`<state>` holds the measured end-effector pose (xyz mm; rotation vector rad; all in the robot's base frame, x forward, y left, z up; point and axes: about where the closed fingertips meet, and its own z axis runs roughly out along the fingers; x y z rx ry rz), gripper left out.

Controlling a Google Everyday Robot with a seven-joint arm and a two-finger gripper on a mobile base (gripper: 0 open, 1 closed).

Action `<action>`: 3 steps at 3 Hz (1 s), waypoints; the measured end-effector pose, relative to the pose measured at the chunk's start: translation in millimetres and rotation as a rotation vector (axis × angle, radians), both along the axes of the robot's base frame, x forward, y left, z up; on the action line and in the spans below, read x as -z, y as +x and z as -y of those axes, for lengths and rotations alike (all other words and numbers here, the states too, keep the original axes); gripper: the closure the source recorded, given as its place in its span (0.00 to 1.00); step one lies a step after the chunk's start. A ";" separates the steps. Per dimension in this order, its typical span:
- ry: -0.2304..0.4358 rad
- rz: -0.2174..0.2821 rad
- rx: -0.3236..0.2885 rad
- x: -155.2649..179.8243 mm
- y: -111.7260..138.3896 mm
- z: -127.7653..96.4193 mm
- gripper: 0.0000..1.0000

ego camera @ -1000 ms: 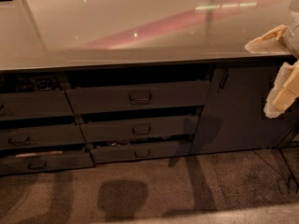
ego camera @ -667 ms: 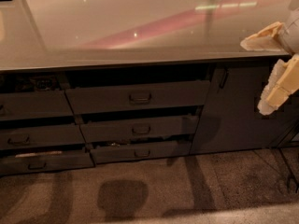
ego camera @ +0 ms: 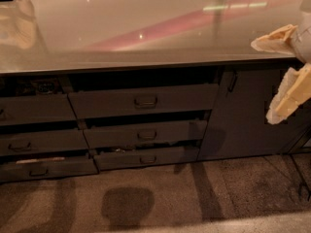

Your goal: Open top drawer

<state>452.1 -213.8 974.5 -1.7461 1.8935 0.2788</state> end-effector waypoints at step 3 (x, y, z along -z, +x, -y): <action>-0.014 0.190 -0.067 0.8 -8.4 0.4 0.00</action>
Offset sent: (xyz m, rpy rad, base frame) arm -0.0088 0.0036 -0.0001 0.0030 -0.1261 0.0360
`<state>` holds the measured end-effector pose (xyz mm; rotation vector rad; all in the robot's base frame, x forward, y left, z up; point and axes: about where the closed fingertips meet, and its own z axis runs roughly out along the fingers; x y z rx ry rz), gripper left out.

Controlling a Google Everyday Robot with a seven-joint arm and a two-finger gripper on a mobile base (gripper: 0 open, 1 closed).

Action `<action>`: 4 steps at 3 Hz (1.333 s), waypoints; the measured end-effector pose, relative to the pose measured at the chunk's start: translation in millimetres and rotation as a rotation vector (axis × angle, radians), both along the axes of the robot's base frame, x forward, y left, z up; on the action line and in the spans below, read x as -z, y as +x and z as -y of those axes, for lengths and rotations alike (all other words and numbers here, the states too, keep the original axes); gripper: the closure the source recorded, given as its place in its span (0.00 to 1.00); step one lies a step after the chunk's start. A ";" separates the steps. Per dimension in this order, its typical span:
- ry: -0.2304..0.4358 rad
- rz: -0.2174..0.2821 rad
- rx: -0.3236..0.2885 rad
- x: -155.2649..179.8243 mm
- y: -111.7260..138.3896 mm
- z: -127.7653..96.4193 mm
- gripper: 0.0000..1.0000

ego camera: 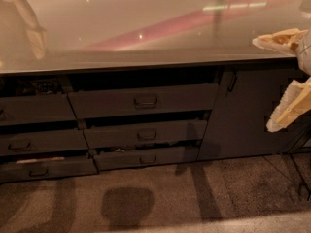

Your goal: Open top drawer

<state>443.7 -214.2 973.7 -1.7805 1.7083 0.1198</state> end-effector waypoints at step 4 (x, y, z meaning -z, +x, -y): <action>-0.032 -0.296 0.043 135.4 97.8 20.9 0.00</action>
Offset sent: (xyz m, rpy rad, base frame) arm 0.1021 -0.0281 -0.1386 -0.0673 0.2856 -0.0822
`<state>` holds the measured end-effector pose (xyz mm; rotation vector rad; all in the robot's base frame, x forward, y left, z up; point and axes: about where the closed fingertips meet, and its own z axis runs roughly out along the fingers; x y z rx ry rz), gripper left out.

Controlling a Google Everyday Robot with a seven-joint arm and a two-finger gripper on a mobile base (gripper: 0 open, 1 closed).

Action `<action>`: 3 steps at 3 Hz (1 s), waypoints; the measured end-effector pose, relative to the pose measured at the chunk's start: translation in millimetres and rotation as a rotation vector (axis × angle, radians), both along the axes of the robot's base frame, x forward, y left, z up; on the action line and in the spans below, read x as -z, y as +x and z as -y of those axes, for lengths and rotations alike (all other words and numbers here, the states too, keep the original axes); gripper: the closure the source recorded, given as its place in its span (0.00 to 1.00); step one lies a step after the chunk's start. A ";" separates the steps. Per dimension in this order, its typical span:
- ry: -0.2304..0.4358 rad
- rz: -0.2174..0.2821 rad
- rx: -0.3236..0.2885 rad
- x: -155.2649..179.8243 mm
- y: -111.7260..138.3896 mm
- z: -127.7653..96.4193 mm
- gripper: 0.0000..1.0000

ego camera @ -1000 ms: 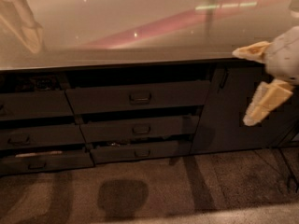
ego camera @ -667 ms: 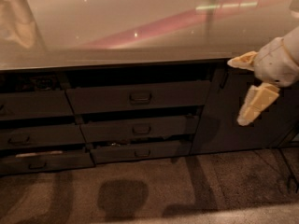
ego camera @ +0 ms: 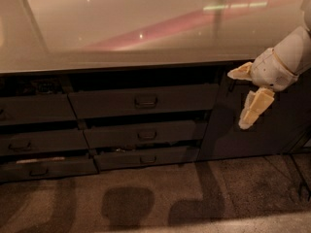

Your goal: Open top drawer

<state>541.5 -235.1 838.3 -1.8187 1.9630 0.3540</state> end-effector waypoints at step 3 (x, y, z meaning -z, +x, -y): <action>-0.108 -0.029 -0.065 19.0 10.8 -44.4 0.00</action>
Offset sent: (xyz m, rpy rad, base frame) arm 0.0143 0.0625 -0.0223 -0.1619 0.0373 0.0916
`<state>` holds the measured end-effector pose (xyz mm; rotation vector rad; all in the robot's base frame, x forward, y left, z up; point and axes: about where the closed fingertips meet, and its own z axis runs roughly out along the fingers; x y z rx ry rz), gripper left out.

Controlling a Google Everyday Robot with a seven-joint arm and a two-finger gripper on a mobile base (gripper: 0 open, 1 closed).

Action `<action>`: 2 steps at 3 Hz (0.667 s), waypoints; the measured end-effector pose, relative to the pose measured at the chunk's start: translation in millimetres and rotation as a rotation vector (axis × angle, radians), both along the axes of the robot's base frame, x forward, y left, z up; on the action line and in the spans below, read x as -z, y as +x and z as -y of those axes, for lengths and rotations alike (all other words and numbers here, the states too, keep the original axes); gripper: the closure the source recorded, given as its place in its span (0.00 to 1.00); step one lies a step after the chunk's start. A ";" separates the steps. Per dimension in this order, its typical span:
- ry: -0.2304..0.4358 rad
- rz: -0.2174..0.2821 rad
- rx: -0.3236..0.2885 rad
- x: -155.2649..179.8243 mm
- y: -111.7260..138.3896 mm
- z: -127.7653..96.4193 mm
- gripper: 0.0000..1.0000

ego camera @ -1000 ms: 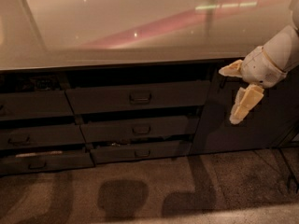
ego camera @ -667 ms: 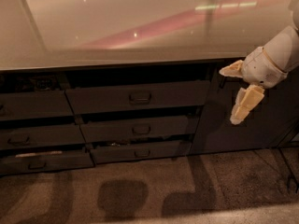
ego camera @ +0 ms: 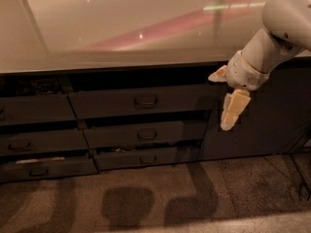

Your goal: Open top drawer

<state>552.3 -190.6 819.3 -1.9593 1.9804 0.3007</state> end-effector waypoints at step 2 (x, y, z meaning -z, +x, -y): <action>-0.017 0.090 -0.049 6.2 -9.7 3.5 0.00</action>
Offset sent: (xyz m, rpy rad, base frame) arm -0.0536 -0.0149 -0.0188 -0.0930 -0.4854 0.2588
